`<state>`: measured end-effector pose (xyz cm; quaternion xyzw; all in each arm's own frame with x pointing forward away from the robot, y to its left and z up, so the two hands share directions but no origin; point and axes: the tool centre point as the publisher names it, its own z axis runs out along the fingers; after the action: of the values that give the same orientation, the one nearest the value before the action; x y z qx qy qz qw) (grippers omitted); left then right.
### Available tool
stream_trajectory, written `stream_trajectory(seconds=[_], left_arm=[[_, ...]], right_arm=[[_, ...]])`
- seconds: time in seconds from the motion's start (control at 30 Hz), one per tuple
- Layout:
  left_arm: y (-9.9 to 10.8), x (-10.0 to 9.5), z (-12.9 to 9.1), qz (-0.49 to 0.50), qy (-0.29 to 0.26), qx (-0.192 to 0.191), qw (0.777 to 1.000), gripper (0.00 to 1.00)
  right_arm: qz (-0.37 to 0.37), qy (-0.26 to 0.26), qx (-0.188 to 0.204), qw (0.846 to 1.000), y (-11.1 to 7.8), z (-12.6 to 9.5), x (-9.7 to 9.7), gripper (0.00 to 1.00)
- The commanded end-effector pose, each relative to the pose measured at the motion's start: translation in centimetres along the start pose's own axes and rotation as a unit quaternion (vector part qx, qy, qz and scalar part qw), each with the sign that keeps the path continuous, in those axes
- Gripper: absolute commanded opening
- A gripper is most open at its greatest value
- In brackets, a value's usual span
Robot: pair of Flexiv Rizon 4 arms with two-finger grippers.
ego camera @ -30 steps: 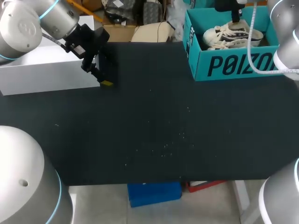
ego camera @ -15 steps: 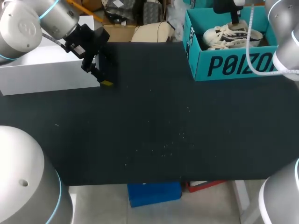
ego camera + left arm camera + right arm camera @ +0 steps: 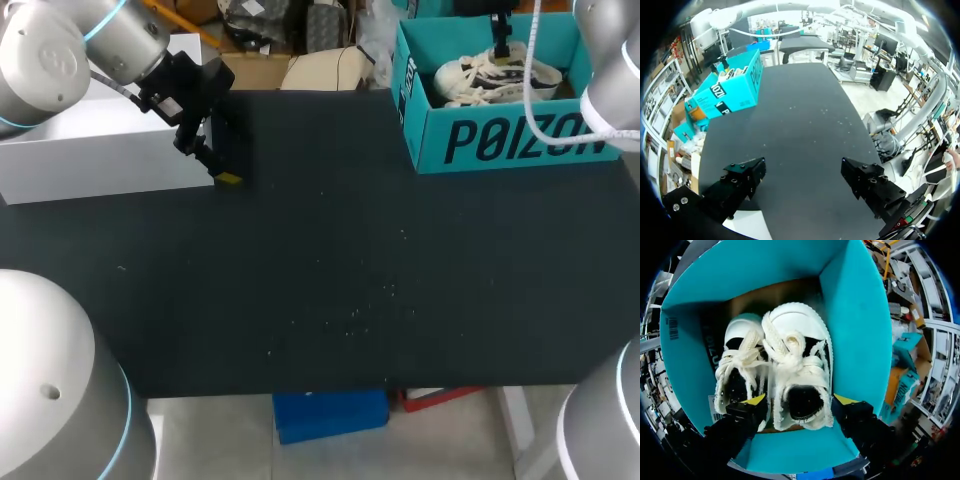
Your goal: Take the shoe out of the shoebox, open the shoe tongue, remove and reinsert the insole, then place the shoe into the shoebox
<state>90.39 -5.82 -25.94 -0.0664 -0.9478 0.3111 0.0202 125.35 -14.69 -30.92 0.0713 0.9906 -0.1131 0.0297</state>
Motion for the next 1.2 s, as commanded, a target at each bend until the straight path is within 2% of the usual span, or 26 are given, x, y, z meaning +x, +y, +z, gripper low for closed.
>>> stream_trajectory(seconds=[0.03,0.37,0.63,0.83,0.97,1.2], left_arm=[[0.0,0.0,0.0,0.0,0.0,-0.001,1.0,1.0],[0.0,0.0,0.0,0.0,0.0,-0.001,1.0,1.0],[0.0,0.0,0.0,0.0,0.0,-0.001,1.0,1.0],[0.0,0.0,0.0,0.0,0.0,-0.001,1.0,1.0],[0.0,0.0,0.0,0.0,0.0,-0.001,1.0,1.0],[0.0,0.0,0.0,0.0,0.0,-0.001,1.0,1.0]], right_arm=[[0.001,0.007,-0.015,1.0,-0.5,-3.8,1.3,1.0],[0.008,-0.022,-0.033,0.999,1.6,-7.9,6.0,1.0],[0.026,-0.057,-0.046,0.997,4.1,-11.8,12.0,1.0],[0.032,-0.071,-0.052,0.996,6.3,-13.9,17.1,1.0],[0.035,-0.08,-0.059,0.994,7.0,-14.7,20.3,1.0],[0.033,-0.119,-0.066,0.99,7.5,-14.4,25.6,1.0]])
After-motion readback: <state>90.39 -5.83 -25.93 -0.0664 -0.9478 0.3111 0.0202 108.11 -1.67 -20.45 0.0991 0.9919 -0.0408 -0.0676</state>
